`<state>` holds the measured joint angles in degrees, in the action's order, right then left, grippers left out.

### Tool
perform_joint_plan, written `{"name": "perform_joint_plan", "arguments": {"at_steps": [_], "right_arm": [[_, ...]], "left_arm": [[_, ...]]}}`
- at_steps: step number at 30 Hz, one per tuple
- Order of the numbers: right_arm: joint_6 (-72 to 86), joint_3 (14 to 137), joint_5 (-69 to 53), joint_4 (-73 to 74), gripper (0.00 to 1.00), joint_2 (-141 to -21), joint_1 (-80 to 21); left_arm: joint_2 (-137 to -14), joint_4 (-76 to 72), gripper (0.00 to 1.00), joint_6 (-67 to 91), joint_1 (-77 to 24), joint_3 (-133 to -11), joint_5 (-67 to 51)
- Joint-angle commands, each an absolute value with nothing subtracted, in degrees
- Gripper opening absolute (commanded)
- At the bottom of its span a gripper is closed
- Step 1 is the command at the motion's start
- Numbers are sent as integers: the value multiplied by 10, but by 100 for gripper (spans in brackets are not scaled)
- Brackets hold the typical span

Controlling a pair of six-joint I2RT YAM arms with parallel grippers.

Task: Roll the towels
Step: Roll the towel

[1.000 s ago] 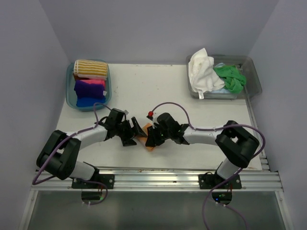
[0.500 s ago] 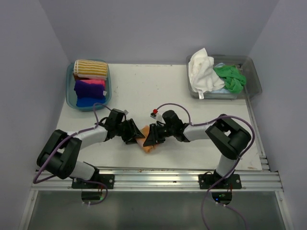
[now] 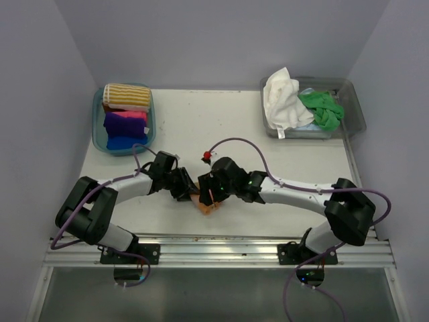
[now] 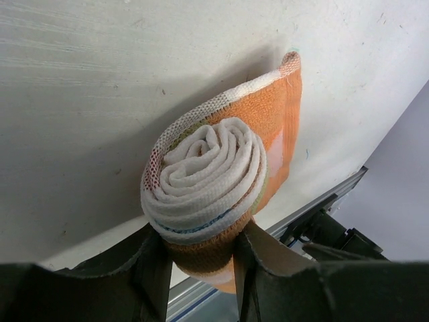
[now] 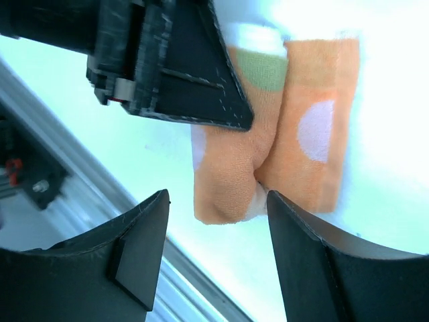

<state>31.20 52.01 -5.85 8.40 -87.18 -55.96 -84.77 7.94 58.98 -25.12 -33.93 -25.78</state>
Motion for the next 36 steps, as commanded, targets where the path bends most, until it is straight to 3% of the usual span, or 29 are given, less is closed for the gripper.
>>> {"name": "perform_joint_plan", "arguments": {"at_steps": [1,14,27,30,31,32,36], "right_arm": [[250,581,145,202,64,-861,-623],[152,704,375,266,61,-999,-772],[121,747,435,255,57,-1101,-801],[132,750,453,259,48,-1122,-802],[137,751,474,262,37,-1127,-802],[149,750,480,263,34,-1128,-802],[152,719,462,221,24,-1110,-800]], "left_arm": [[-857,119,40,582,-248,-343,-228],[-856,127,40,581,-248,-346,-226],[-853,134,41,581,-248,-348,-224],[-854,130,41,584,-248,-346,-229],[-853,130,41,584,-248,-347,-229],[-853,131,42,583,-247,-346,-229],[-843,133,54,577,-247,-350,-230]]}}
